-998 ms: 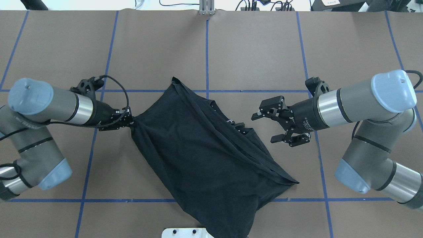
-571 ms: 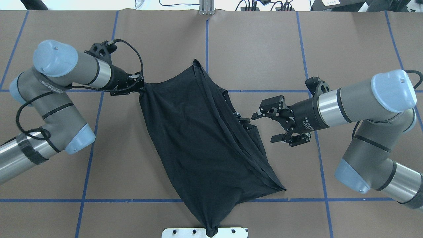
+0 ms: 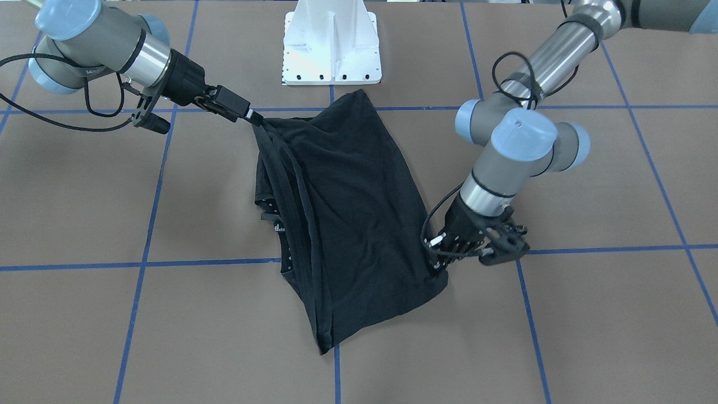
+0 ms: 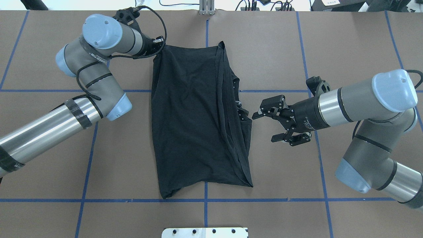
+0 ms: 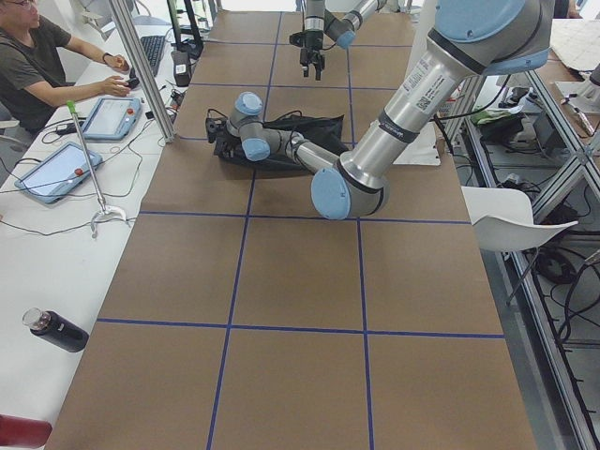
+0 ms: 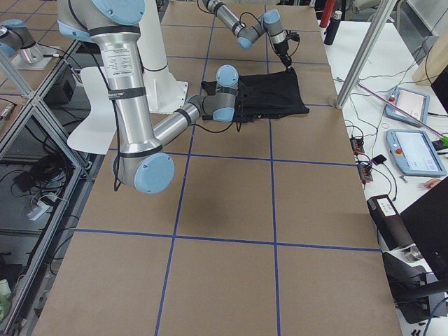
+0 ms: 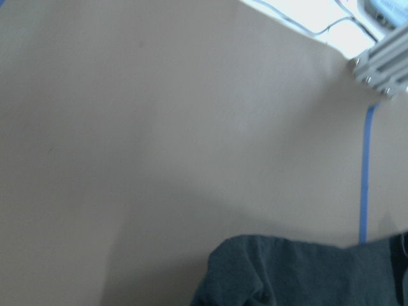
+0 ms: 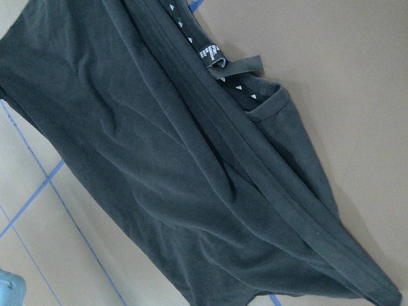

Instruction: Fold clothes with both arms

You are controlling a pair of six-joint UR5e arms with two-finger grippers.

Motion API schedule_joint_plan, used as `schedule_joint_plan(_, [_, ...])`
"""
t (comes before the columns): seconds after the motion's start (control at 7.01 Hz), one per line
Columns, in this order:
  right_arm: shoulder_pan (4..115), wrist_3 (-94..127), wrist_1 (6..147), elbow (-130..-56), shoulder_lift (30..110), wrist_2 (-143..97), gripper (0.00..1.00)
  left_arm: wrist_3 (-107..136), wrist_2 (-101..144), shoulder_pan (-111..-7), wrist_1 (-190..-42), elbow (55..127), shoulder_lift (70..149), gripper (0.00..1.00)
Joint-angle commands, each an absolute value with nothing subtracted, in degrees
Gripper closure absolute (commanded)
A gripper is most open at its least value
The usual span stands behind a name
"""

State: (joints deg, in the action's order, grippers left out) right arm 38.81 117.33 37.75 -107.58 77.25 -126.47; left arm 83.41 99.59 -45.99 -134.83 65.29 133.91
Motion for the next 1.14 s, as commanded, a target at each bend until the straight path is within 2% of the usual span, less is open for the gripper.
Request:
schedule_joint_plan(0.0, [39.11,116.55,37.79,-107.58,77.34,-126.39,0.00,83.23,94.49,-45.97,-139.04,60.65,135.35,0.14])
schedule_joint_plan(0.14, [39.63,116.19,38.05,-107.58,77.34,-125.95,0.00,80.88,94.48,-46.05,-139.04,60.73,135.26,0.00])
schedule_joint_plan(0.43, [40.69,104.23,38.93,-106.27,77.61,-124.72,0.00,78.51,94.92,-47.45,-139.13,61.43,135.26,0.00])
schedule_joint_plan(1.0, [37.20,85.11,59.19,-106.00,72.27,-117.81,0.00,72.01,103.86,-50.18,-138.43,69.76,129.92,0.00])
